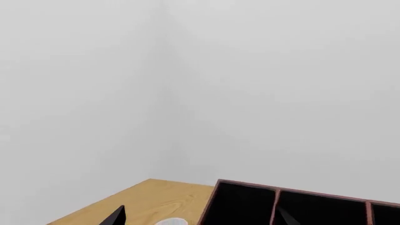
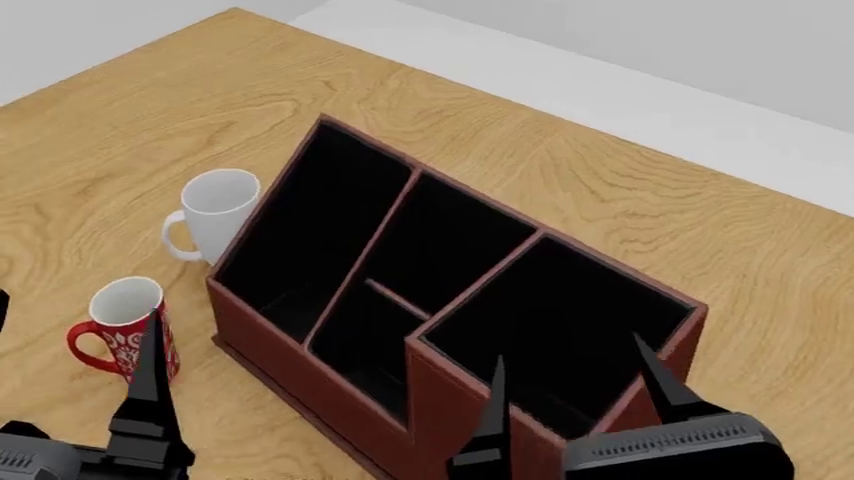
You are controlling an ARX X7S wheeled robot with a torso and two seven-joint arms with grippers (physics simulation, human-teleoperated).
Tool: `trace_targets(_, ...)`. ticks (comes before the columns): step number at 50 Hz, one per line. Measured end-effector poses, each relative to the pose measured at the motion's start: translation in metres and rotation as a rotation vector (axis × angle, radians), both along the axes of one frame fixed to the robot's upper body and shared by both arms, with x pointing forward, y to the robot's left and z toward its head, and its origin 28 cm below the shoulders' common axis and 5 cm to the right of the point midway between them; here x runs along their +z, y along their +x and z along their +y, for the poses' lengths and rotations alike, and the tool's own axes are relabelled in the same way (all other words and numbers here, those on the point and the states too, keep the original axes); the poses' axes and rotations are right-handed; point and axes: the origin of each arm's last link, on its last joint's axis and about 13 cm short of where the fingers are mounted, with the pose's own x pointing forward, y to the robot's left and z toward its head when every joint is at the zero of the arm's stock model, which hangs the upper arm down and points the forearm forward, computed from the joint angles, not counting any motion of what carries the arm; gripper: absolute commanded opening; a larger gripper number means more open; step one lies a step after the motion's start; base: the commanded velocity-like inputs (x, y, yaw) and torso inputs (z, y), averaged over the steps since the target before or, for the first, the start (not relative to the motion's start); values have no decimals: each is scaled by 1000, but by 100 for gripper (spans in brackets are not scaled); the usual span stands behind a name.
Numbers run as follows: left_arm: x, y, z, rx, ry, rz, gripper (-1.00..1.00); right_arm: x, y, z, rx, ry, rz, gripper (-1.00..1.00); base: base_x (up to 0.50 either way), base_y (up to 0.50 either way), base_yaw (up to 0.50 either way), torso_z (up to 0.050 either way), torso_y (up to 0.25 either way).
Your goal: Pick up the book and place it in the right compartment of the caddy.
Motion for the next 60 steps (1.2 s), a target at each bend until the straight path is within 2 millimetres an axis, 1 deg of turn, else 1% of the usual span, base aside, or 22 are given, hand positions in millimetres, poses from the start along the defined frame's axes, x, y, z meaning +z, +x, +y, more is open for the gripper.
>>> trace_targets(7, 0, 0, 0, 1, 0, -1, 100, 0, 0, 0, -5, 1, -2, 100, 0, 0, 495, 0, 0)
trace_targets(17, 1, 0, 1, 4, -3, -2, 100, 1, 1, 0, -4, 30, 9, 100, 0, 0, 0, 0, 0)
trace_targets(26, 4, -1, 3, 6, -18, -4, 100, 6, 2, 2, 4, 47, 1, 100, 96, 74, 0, 0, 0)
trace_targets(29, 5, -1, 4, 10, -23, -7, 100, 10, 3, 3, 12, 55, 5, 100, -19, -17, 0, 0, 0)
trace_targets(33, 7, -1, 6, 15, -30, -9, 100, 26, 4, 6, 14, 80, 34, 100, 2, 3, 0, 0, 0)
trace_targets(37, 8, -2, 8, 19, -39, -13, 100, 49, 4, 12, 19, 99, 75, 100, 0, 0, 0, 0, 0)
trace_targets(41, 10, -2, 10, 25, -49, -16, 100, 66, 5, 17, -3, 141, 144, 100, 0, 0, 0, 0, 0)
trace_targets(44, 12, -2, 13, 31, -58, -19, 100, 77, 7, 25, -14, 167, 212, 100, 0, 0, 0, 0, 0)
trace_targets(51, 14, -1, 19, 43, -77, -23, 100, 104, -4, 47, 110, 158, 321, 100, 0, 0, 0, 0, 0)
trace_targets(60, 19, -2, 30, 47, -109, -24, 100, 139, -20, 59, 270, 92, 433, 100, 0, 0, 0, 0, 0)
